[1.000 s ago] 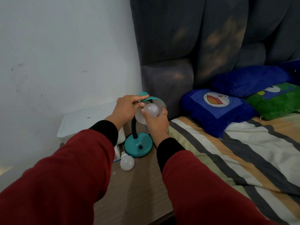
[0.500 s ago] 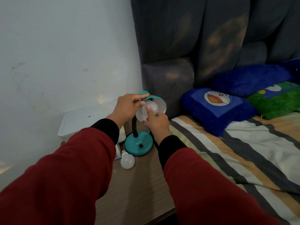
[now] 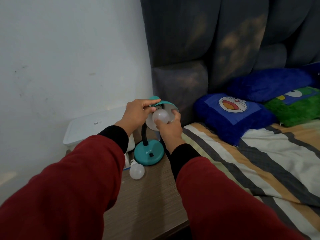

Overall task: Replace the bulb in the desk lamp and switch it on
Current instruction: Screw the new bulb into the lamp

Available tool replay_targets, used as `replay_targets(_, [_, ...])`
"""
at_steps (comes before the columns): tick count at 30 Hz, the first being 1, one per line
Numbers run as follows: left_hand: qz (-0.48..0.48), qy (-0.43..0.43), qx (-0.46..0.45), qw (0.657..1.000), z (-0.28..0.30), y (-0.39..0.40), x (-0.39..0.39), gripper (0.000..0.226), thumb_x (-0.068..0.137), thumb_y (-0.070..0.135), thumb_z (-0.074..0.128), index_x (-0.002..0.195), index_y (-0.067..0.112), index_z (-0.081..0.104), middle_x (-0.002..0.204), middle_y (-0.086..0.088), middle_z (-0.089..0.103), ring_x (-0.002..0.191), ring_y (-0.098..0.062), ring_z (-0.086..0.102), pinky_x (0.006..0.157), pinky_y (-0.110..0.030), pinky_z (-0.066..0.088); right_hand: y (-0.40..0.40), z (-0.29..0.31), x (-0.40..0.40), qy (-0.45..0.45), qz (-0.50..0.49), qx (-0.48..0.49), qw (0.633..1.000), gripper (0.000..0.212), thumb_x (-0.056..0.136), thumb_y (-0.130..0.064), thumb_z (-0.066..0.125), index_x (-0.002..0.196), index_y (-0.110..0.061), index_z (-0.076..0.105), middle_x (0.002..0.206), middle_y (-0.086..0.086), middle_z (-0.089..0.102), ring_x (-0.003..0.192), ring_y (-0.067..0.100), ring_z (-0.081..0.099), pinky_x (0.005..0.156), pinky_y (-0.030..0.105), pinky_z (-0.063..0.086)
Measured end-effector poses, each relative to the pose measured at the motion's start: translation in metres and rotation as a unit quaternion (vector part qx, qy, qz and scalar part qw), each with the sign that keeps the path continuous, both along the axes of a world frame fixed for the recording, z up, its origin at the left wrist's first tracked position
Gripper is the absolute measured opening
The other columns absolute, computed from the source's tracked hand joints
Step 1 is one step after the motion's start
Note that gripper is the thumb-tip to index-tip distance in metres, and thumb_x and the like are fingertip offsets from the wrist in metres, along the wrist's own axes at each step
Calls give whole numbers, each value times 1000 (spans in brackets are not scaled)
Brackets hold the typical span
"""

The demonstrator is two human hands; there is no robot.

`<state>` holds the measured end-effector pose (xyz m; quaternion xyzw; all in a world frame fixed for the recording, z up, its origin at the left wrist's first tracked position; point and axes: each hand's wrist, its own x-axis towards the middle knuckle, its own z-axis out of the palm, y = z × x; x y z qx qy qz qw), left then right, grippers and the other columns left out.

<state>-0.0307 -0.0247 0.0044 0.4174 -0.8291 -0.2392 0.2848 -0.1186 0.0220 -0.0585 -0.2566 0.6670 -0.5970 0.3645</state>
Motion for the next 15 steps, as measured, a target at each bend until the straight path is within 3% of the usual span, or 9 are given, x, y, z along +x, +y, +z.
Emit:
replay_targets(2, [2,-4,-1,1000,0,0,0,36,91,10,59,126,20,61,130,-2,62,110,0,52,88,1,30,0,2,-1,-38,-1,-15,999,57,85,-27,68,135,-14,45,127,15,58,87,20,66,86,32,57])
replay_targets(4, [3,-7,0,1000,1,0,0,36,91,10,59,126,20,60,130,-2,61,117,-7,54,93,-5,31,-3,2,-3,-48,1,-8,999,53,90,-36,61,131,-4,50,124,17,61,62,10,63,63,12,56])
replay_targets(5, [3,-7,1,1000,1,1,0,36,91,10,59,126,20,60,131,-2,61,119,-10,54,95,-7,32,-5,3,-3,-37,3,0,999,56,91,-41,58,132,-2,50,124,17,62,59,7,62,55,5,50])
replay_targets(6, [3,-6,2,1000,1,1,0,36,91,10,59,126,20,61,131,-2,61,119,-9,55,96,-8,32,-5,2,-3,-30,2,-5,1000,61,89,-43,59,135,-4,47,126,17,61,66,10,65,60,3,50])
replay_targets(7, [3,-4,2,1000,1,1,0,36,91,10,59,125,20,61,130,-2,61,117,-7,54,96,-8,32,-6,0,-1,-37,-3,-23,999,68,85,-43,64,139,-10,41,129,16,57,82,16,69,75,10,54])
replay_targets(9, [4,-1,2,1000,1,1,0,36,91,10,60,125,20,61,129,-2,62,109,0,52,94,-5,31,-6,-2,2,-43,-5,-32,999,78,76,-37,73,141,-25,32,131,16,53,104,27,65,94,36,54])
replay_targets(11, [3,-1,1,1000,1,0,0,36,90,9,60,125,19,61,129,-3,63,104,2,49,89,0,30,-5,1,4,-68,1,-41,997,64,80,-27,72,135,-20,39,126,16,55,91,24,67,92,42,55])
replay_targets(13, [2,-4,3,1000,1,1,-1,36,91,9,59,126,19,61,130,-3,62,109,-1,51,89,0,30,-8,3,2,-133,-5,-43,990,48,90,-33,61,129,-8,47,122,18,59,76,21,68,87,39,58])
replay_targets(15, [4,-10,0,1000,1,1,-1,36,91,10,59,126,20,60,130,-2,62,110,-2,52,91,-4,31,-11,3,-1,-117,12,-18,993,54,94,-44,49,126,-1,50,122,18,62,86,25,69,85,30,58])
